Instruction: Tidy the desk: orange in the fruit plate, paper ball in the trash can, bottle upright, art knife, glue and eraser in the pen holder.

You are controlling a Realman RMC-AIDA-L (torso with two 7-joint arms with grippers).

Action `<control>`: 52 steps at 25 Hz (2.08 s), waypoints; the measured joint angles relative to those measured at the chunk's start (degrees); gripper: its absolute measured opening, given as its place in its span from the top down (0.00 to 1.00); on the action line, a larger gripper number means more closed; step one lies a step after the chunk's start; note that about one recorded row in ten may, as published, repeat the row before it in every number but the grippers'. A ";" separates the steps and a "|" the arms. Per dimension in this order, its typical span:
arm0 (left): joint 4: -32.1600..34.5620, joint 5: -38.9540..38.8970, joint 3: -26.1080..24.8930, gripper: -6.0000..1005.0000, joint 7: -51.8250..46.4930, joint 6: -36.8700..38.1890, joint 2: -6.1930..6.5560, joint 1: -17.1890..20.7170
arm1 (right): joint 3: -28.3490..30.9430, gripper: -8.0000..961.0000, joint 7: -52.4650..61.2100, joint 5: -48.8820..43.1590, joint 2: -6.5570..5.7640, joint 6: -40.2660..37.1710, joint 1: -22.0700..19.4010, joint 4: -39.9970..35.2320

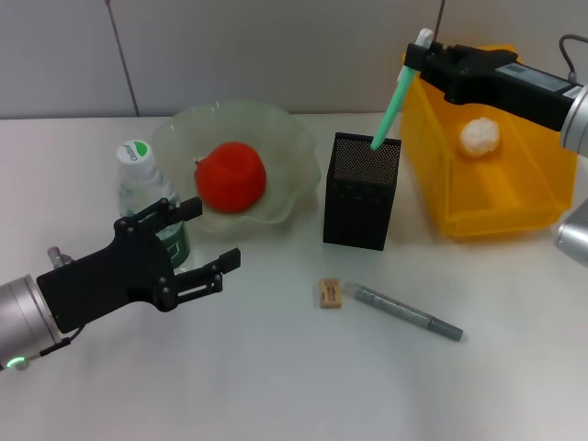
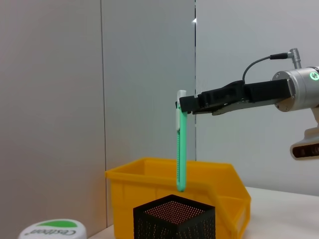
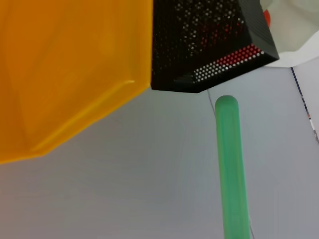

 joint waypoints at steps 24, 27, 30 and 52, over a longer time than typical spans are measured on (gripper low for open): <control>0.00 -0.65 0.00 0.14 1.57 0.60 -0.09 -0.84 | -0.15 0.80 -2.94 3.18 -0.01 -1.47 -1.81 -0.90; -0.08 -0.75 0.06 0.14 1.59 0.61 -0.12 -1.12 | 1.34 0.80 -2.66 3.85 0.06 -1.70 -1.48 -0.09; -0.73 -0.76 0.39 0.14 1.63 0.67 -0.17 -1.43 | 3.04 0.80 -2.19 3.94 0.18 -2.07 -0.73 1.55; -3.18 -0.82 0.08 0.14 4.02 1.63 -0.22 -1.50 | 2.37 0.80 -1.62 3.71 0.22 -3.67 0.59 5.89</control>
